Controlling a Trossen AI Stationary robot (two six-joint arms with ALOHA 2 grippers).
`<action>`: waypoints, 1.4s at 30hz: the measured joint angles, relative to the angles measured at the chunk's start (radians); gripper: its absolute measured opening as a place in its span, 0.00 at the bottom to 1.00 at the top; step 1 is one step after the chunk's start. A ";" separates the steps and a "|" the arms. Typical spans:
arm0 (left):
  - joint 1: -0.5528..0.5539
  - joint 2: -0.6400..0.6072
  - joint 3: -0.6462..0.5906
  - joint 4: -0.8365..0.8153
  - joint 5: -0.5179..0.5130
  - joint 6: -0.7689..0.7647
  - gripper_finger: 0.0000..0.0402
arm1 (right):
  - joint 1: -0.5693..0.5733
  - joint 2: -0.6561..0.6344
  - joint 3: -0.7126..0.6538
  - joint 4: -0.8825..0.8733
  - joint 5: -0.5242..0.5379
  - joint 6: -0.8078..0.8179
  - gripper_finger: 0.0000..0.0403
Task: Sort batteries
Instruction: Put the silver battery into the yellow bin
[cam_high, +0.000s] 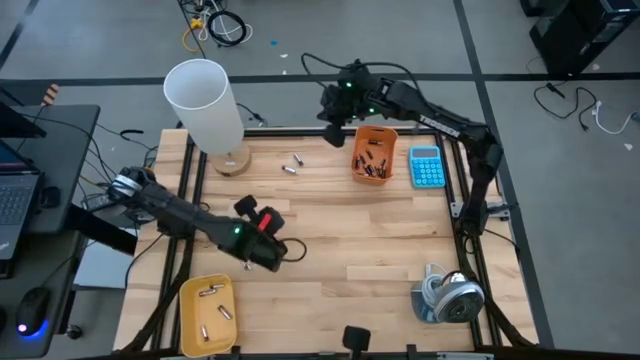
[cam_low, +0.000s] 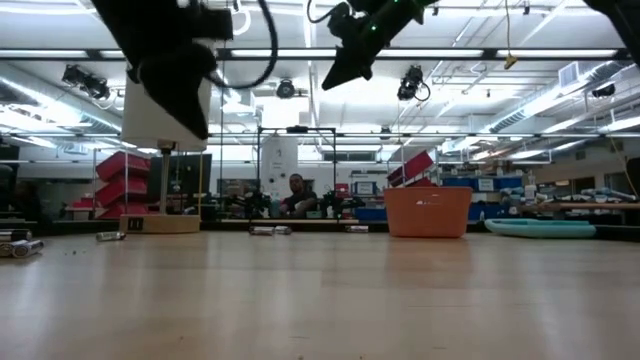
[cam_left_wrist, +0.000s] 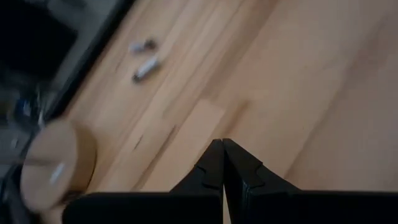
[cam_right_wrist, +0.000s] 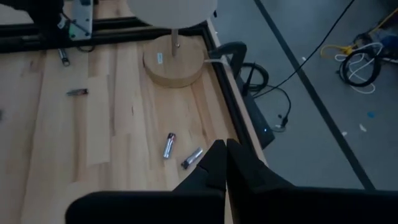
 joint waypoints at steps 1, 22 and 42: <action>0.023 0.000 0.000 -0.035 0.027 -0.026 0.00 | 0.000 -0.010 -0.009 -0.009 0.000 0.000 0.00; 0.383 -0.293 -0.289 -0.217 0.768 0.355 0.00 | 0.027 -0.145 -0.311 0.119 -0.008 0.034 0.00; 0.390 -0.507 -0.457 -0.215 0.703 0.100 0.00 | 0.080 -0.146 -0.311 0.195 -0.008 0.059 0.00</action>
